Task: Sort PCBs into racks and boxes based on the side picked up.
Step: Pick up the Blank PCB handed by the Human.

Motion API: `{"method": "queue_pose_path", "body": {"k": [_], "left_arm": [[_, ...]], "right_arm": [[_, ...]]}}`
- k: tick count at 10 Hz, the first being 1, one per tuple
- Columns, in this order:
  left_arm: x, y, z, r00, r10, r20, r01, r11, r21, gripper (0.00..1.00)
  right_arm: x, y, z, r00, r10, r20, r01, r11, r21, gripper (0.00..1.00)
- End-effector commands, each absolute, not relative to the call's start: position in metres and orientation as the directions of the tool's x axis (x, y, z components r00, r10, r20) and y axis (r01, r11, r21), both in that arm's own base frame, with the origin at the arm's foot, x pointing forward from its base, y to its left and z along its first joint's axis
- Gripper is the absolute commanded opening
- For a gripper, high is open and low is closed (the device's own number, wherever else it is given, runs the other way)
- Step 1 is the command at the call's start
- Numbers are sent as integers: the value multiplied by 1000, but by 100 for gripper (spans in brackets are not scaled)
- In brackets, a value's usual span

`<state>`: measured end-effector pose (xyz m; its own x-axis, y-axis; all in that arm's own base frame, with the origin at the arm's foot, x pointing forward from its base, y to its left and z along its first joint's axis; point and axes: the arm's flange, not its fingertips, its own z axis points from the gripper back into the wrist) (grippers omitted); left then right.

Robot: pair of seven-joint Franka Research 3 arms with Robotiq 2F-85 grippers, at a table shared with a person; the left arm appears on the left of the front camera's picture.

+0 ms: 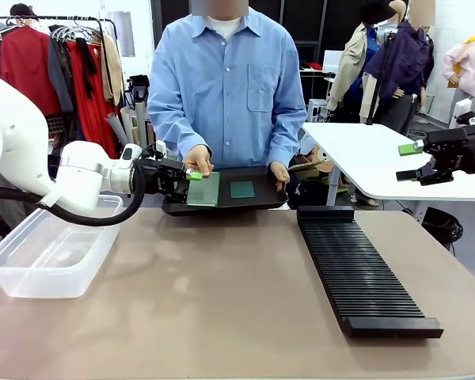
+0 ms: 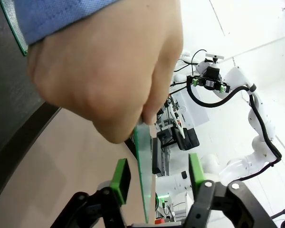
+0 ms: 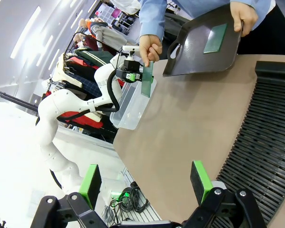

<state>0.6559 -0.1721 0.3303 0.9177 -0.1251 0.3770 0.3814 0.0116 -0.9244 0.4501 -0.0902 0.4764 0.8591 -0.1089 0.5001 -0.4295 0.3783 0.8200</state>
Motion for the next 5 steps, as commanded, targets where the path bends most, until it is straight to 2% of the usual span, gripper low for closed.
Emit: {"method": "queue_pose_path", "body": {"k": [1,5], "left_arm": [[664,-175,335,923,-106,369,371,-1,-929,0],[667,-179,335,927,-106,360,362,-7,-932,0]], "right_arm": [[450,-90,478,857,-109,504,-435,371,820,100],[450,-90,478,857,-109,504,-435,371,820,100]]}}
